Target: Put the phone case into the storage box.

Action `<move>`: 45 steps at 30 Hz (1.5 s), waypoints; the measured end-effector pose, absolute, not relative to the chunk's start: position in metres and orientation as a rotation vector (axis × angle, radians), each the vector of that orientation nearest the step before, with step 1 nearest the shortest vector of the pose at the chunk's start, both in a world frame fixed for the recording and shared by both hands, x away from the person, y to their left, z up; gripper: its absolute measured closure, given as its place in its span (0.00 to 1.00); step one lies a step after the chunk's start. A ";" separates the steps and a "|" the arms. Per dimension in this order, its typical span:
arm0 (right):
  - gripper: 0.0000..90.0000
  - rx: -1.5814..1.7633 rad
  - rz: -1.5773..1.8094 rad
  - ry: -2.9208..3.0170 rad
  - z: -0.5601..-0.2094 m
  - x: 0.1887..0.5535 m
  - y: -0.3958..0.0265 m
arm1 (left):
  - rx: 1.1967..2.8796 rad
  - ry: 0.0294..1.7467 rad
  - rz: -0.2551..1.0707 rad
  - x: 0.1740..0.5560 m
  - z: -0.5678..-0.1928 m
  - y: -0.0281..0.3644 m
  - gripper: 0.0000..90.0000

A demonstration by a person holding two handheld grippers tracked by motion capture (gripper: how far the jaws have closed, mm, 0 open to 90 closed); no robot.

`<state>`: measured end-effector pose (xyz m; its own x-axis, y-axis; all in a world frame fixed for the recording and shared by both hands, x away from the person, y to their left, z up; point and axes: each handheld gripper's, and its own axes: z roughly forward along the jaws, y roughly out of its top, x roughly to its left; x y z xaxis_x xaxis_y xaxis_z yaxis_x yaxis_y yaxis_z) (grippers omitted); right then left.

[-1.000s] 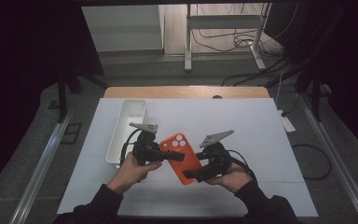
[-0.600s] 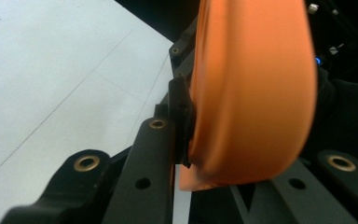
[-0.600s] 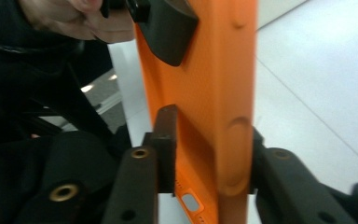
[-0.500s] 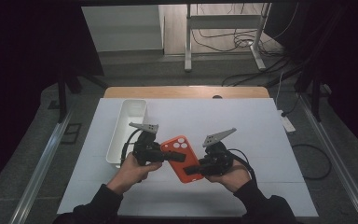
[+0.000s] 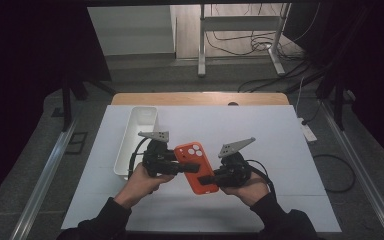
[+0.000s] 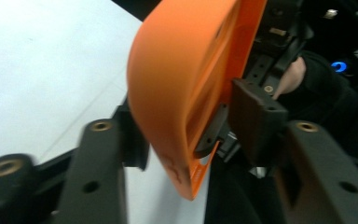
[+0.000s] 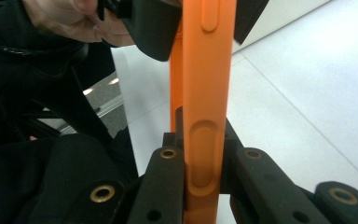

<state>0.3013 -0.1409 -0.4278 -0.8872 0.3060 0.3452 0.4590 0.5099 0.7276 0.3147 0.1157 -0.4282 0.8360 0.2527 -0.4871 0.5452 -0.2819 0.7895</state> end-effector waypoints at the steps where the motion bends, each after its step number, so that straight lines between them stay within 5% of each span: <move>1: 0.94 -0.664 -1.323 -2.578 -0.428 0.301 -0.141 | 1.879 0.608 -0.302 0.315 -0.428 0.116 0.50; 17: 0.94 -0.760 -1.348 -2.677 -0.425 0.302 -0.148 | 1.961 0.747 -0.025 0.309 -0.414 0.119 0.03; 41: 0.94 -0.850 -1.353 -2.773 -0.427 0.303 -0.151 | 2.048 0.865 0.106 0.306 -0.411 0.118 0.00; 45: 0.94 -0.838 -1.355 -2.781 -0.427 0.302 -0.149 | 2.053 0.853 0.098 0.304 -0.411 0.116 0.11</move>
